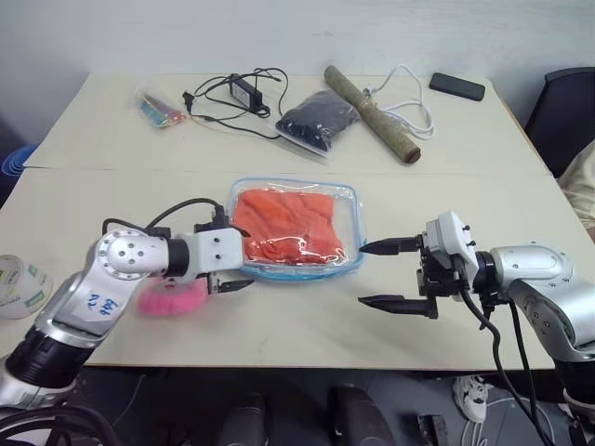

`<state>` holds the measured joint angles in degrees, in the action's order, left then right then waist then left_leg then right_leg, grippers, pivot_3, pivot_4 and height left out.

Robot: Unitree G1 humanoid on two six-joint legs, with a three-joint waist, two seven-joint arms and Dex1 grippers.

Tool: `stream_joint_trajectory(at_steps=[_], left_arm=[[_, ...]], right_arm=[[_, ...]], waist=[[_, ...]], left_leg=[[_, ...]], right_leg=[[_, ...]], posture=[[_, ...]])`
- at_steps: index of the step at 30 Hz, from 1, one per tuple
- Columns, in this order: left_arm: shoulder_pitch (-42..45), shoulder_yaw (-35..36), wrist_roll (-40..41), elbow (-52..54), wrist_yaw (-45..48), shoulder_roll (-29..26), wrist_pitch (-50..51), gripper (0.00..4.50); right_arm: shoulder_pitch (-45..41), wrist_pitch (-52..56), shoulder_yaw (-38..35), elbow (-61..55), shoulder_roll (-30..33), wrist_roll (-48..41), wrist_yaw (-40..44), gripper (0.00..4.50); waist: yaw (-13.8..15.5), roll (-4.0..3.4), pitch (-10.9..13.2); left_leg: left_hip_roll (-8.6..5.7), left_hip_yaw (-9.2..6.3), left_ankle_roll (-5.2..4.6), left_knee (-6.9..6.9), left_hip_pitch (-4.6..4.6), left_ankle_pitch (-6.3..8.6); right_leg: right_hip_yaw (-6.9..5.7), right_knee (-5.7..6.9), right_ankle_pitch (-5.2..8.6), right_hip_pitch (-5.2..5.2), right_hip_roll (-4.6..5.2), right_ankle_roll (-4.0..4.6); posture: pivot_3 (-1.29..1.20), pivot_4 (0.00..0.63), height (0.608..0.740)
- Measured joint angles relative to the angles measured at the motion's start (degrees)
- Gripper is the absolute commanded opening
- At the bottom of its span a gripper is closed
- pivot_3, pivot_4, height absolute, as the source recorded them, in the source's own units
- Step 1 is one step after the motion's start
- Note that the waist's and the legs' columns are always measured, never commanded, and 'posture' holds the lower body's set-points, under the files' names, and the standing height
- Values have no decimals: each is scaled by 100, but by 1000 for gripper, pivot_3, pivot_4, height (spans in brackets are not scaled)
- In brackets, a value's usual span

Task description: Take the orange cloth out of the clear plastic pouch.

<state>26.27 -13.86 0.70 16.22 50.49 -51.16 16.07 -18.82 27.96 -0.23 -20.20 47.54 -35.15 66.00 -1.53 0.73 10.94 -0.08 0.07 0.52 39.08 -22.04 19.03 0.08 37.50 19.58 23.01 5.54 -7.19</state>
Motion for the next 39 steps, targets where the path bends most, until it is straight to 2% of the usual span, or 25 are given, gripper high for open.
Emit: stream_joint_trajectory(at_steps=[1,2,4,16,20,23,28,33,37,39], left_arm=[[22,-51,-114,-90,-16,103,-84,4474],[16,-96,-179,-146,-29,169,-135,4083],[-10,-136,-258,-218,-29,320,-206,3671],[-183,201,-9,-90,-30,801,213,25],[-250,393,246,56,-125,1066,751,25],[-249,679,608,211,-290,1374,1218,0],[-249,1112,1058,407,-635,1705,1922,0],[-248,1050,1137,634,-812,1787,2174,0],[-236,1038,1153,711,-938,1867,2299,0],[-184,1033,1185,767,-1022,1933,2397,0]], right_arm=[[26,-7,-4,-7,-1,8,-33,4500],[64,-16,-4,-14,-5,24,-53,4500],[177,-36,-4,-30,-12,67,-96,4500],[243,-48,-4,-160,-104,205,-358,4500],[244,-144,5,-160,-124,329,-372,4500],[216,-284,103,-143,-140,507,-373,3893],[187,-766,515,22,-361,1038,-372,2145],[-236,-1480,1192,365,-1000,2060,-832,474],[-522,-2343,1566,913,-1497,3081,-1527,474],[-549,-2744,1755,1090,-1678,3459,-1740,882]], waist=[[12,0,0],[20,0,0],[34,0,0],[129,0,0],[148,0,0],[149,1,-1],[137,2,-1],[129,2,-1],[131,2,-2],[137,3,-2]], left_leg=[[-3,0,-2,0,-1,-1],[-3,0,-3,3,-3,-1],[-4,-2,-5,5,-5,-1],[-4,-2,-6,7,-5,-2],[-6,-2,-7,9,-6,-2],[-5,-4,-7,10,-7,-2],[-5,-6,-4,10,-4,-4],[-6,-4,4,11,-5,-8],[-8,1,7,11,-11,-10],[-8,2,8,11,-17,-10]], right_leg=[[0,-1,-1,0,3,-2],[0,-1,-1,1,4,-3],[0,-2,-3,1,6,-6],[0,-5,-4,1,7,-8],[1,-4,-5,1,7,-8],[0,-3,-5,1,7,-10],[-2,-3,-5,1,5,-10],[1,-4,-5,10,5,-10],[5,2,-5,25,5,-10],[4,17,-5,31,5,-10]], posture=[[0,150,740],[0,150,740],[0,150,740],[0,150,740],[0,150,740],[0,150,740],[0,150,740],[0,150,740],[0,150,740],[0,150,740]])
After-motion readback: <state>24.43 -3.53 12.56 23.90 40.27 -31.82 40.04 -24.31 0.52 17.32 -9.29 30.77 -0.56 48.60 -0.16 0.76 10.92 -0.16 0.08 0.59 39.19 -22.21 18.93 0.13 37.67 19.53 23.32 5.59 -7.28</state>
